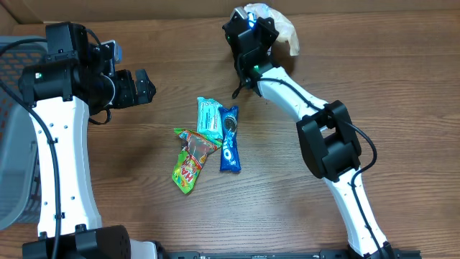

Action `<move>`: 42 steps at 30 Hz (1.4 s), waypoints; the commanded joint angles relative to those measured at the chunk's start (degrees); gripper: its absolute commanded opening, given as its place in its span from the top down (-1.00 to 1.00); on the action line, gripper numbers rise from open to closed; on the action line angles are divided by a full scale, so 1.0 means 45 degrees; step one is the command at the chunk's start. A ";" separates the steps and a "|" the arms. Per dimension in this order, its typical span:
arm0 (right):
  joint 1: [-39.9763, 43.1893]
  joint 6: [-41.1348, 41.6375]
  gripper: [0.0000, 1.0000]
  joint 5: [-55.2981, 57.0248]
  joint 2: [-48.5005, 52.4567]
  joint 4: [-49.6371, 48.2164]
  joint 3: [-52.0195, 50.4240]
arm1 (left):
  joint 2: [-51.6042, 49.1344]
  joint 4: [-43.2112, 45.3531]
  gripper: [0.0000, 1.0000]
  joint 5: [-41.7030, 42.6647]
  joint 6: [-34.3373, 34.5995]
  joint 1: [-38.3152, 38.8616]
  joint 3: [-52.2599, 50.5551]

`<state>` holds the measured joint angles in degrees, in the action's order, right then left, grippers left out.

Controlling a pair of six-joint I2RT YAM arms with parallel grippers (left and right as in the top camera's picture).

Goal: Scan the item barcode
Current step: 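Hold the bread bag's label face against the scanner window, then carry the bread bag to the right side and set it down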

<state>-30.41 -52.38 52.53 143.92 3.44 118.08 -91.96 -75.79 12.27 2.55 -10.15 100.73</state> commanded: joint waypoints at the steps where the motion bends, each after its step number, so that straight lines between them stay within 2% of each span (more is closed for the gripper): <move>1: -0.0073 -0.0476 0.93 0.0131 0.0131 -0.0097 0.0335 | 0.0049 -0.0005 -1.00 0.0189 -0.0287 0.0019 -0.0112; 14: -0.0078 -0.0461 0.93 0.0228 0.0165 0.0024 0.0335 | 0.0049 -0.0005 -0.99 0.0189 -0.0287 0.0019 -0.0112; 24: -0.0097 0.0355 0.92 0.0219 0.0194 0.1297 0.0335 | 0.0049 -0.0005 -0.99 0.0189 -0.0287 0.0019 -0.0112; 38: -0.0243 0.0350 0.92 -0.0253 0.0194 0.1598 0.0335 | 0.0049 -0.0005 -0.99 0.0189 -0.0287 0.0024 -0.0112; 42: -0.0238 0.0296 0.93 0.0403 0.0194 0.1282 0.0335 | 0.0049 -0.0005 -0.99 0.0189 -0.0287 0.0019 -0.0112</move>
<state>-30.89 -51.00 53.04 143.92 9.91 118.17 -91.96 -75.79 12.27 2.55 -10.17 100.73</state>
